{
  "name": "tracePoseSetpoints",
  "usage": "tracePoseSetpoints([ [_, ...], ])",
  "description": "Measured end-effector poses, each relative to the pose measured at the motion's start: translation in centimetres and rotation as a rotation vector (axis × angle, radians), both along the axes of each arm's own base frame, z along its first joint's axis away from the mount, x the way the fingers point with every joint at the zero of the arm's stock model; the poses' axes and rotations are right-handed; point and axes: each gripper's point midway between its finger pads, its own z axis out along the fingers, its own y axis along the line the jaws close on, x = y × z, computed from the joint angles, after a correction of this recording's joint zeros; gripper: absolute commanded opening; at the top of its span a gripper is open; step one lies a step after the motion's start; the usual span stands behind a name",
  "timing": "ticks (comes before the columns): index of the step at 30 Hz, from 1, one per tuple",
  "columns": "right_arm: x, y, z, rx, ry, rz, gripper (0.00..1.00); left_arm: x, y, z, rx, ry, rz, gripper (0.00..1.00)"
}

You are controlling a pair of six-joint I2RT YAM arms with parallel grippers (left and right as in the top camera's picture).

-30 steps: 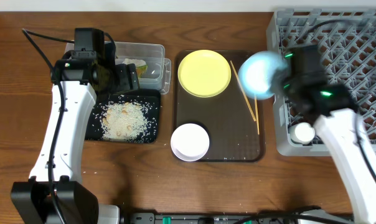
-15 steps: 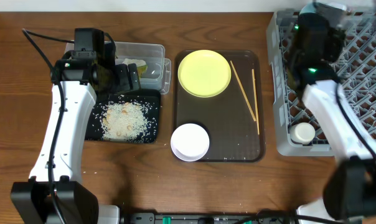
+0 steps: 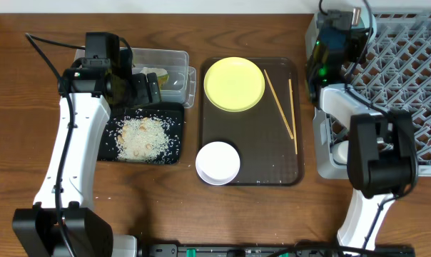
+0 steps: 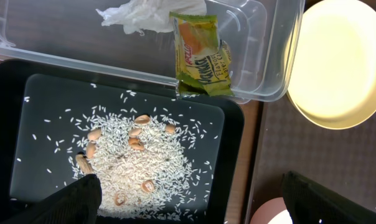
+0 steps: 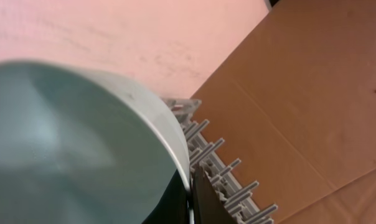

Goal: Sort waste into correct bins and load items into the dishwasher rack
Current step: 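Carry the blue bowl right and lower it into the dish rack, then open the right gripper and move it back over the brown tray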

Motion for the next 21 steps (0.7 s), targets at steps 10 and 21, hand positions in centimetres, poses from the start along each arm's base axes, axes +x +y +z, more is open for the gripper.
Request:
tracePoseSetpoints([
  [10, 1.0, -0.6, -0.8, -0.043, 0.039, -0.02, 0.01, 0.0, 0.0, 0.0, 0.0, 0.0, 0.0, 0.94],
  [21, 2.7, -1.0, -1.7, -0.034, 0.078, 0.02, 0.01, 0.0, 0.0, 0.0, 0.0, 0.0, 0.0, 0.95],
])
